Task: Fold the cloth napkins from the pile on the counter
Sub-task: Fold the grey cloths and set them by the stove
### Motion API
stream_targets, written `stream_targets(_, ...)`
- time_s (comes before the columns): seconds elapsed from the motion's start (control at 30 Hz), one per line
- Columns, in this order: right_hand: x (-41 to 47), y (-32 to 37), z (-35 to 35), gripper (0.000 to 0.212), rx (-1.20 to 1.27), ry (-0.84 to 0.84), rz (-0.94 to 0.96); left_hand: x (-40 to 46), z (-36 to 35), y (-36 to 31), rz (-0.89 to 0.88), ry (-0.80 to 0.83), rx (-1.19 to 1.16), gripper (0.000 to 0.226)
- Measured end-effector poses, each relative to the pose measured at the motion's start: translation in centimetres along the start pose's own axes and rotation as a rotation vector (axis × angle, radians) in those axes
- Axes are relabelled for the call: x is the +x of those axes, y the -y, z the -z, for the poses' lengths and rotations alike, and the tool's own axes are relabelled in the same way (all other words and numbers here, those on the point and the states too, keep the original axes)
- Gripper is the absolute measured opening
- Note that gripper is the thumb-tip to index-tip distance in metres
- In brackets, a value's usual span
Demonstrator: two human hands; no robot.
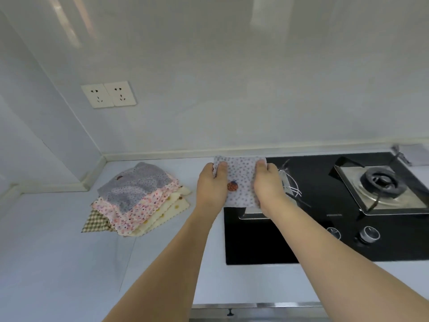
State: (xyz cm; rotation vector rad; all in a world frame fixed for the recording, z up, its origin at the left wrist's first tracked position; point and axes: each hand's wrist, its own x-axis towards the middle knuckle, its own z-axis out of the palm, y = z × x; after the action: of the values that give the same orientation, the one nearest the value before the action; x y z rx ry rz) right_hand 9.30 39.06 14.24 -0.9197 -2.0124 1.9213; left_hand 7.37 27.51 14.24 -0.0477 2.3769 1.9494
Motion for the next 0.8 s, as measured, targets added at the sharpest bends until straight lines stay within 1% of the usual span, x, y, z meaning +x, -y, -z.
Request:
stream_targets(0.1,2.0,0.5,4.7,0.040,-0.036,-0.009,0.022,-0.7,-4.5,-1.5,-0.015,0.014,-0.002,0.034)
stream_targets(0.2,4.2,0.9,10.4,0.036,-0.037,-0.017,0.014,-1.1,-10.2,-2.7,-0.038,0.026,-0.005,0.040)
stream_targets(0.23,5.3,1.0,12.6,0.037,-0.036,-0.016,0.017,-1.5,-12.4,-3.5,-0.024,0.035,0.000,0.039)
stream_targets(0.37,9.6,1.6,20.2,0.038,-0.063,-0.036,0.040,-2.5,-20.7,-5.8,0.022,0.069,0.006,0.022)
stream_targets(0.43,11.6,1.6,22.9,0.040,-0.084,-0.046,0.032,-2.6,-23.7,-6.6,0.056,0.080,0.005,0.027)
stream_targets(0.47,12.5,1.6,23.9,0.040,-0.089,-0.049,0.030,-2.1,-25.0,-6.4,0.076,0.093,-0.012,0.025)
stream_targets(0.57,15.6,1.4,26.6,0.038,-0.086,-0.052,0.003,-0.2,-28.5,-6.2,0.165,0.178,-0.073,0.035)
stream_targets(0.6,16.5,1.3,27.5,0.039,-0.076,-0.061,-0.009,0.4,-29.6,-6.3,0.180,0.215,-0.071,0.034)
stream_targets(0.67,18.2,1.1,29.5,0.041,-0.043,-0.071,-0.062,1.4,-32.0,-6.4,0.217,0.283,-0.076,0.022)
stream_targets(0.73,20.0,0.8,32.2,0.042,-0.021,-0.061,-0.112,1.9,-34.5,-6.8,0.272,0.360,-0.104,0.014)
stream_targets(0.77,21.0,0.7,33.7,0.041,-0.013,-0.050,-0.138,2.1,-36.0,-7.0,0.291,0.414,-0.112,0.012)
stream_targets(0.8,21.9,0.7,35.3,0.040,-0.011,-0.036,-0.164,2.3,-37.7,-6.8,0.298,0.458,-0.111,0.015)
